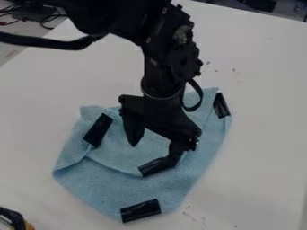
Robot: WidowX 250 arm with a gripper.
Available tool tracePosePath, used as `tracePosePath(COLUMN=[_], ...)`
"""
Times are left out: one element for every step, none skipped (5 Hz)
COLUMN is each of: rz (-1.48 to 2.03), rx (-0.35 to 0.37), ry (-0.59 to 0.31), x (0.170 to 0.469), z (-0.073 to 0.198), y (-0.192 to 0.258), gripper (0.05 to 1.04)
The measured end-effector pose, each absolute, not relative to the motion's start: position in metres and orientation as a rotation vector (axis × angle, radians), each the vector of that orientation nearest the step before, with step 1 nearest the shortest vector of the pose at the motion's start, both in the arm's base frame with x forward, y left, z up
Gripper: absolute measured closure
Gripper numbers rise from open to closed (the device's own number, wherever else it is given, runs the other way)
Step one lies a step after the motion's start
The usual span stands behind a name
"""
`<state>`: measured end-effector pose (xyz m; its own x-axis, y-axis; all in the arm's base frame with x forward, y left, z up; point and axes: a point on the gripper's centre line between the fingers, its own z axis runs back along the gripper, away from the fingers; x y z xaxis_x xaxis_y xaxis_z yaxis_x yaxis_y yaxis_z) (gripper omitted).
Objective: Unfold the cloth from bottom right to top left
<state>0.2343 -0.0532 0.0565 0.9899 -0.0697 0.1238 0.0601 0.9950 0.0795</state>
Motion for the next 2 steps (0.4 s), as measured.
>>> tracePosePath(rz=[-0.062,-0.069], rx=[0.037,0.014], ry=[-0.122,-0.096], x=[0.24,0.245], z=[0.037,0.026], y=[-0.055,-0.046], gripper=[0.083,0.083])
